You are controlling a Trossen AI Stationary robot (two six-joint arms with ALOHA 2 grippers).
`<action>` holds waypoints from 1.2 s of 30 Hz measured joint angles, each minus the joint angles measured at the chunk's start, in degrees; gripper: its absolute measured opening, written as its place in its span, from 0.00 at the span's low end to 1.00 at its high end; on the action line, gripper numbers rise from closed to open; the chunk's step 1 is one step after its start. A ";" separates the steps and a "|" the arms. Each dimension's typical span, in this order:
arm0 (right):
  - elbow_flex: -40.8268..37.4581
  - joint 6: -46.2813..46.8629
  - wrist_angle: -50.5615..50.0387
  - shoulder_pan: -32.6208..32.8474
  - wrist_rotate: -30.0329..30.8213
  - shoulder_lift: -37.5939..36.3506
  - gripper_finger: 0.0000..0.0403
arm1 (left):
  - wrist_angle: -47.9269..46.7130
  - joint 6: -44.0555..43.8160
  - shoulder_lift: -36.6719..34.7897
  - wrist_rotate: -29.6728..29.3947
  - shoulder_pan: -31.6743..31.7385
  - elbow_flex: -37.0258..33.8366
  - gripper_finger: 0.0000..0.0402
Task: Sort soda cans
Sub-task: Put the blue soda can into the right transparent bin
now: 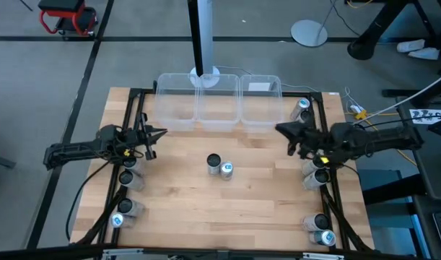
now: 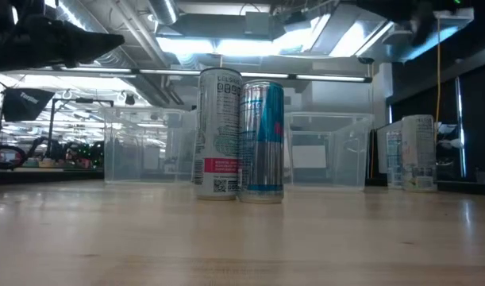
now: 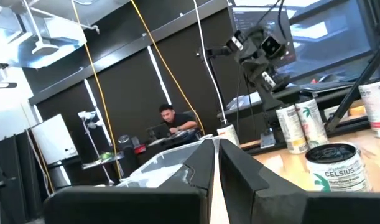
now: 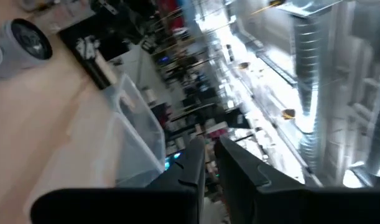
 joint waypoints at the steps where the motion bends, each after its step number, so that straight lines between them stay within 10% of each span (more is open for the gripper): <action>1: 2.21 0.26 -0.82 -0.01 -0.01 3.19 0.11 | -0.01 -0.01 0.00 0.00 0.00 0.00 0.04; 14: 31.82 10.82 -25.16 0.05 -8.20 31.89 0.11 | -0.08 -0.96 0.00 0.02 -0.02 0.00 0.04; 27: 37.10 19.95 -24.80 0.02 -24.64 45.51 0.12 | -0.04 -0.56 0.00 0.02 -0.02 0.00 0.04; 36: 37.10 28.88 -24.64 -0.02 -26.08 47.89 0.47 | -0.21 -1.90 -0.02 0.04 -0.04 0.00 0.04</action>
